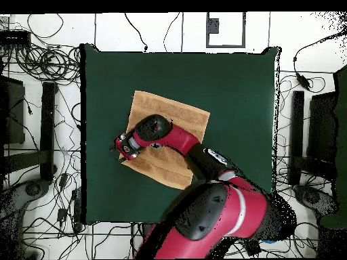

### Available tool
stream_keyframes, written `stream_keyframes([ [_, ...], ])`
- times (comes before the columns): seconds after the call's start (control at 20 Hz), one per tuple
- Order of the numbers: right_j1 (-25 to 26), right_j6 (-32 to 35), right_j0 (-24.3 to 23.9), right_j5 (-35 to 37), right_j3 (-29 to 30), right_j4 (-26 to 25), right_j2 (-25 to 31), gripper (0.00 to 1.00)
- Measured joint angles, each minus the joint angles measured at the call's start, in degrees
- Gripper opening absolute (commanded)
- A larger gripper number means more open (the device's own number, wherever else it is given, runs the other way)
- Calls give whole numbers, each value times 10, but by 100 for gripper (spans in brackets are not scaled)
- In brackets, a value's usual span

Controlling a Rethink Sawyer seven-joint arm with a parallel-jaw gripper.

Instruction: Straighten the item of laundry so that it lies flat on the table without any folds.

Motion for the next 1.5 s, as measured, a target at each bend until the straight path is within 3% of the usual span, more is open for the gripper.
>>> stream_keyframes([
  [0.2,-33,0,59,53,-52,-57,-45,100],
  [0.3,-35,0,62,65,-63,-65,-51,100],
  [0.9,-32,0,7,121,-145,-76,-91,100],
  [1.5,-4,0,4,189,-215,-80,-103,100],
])
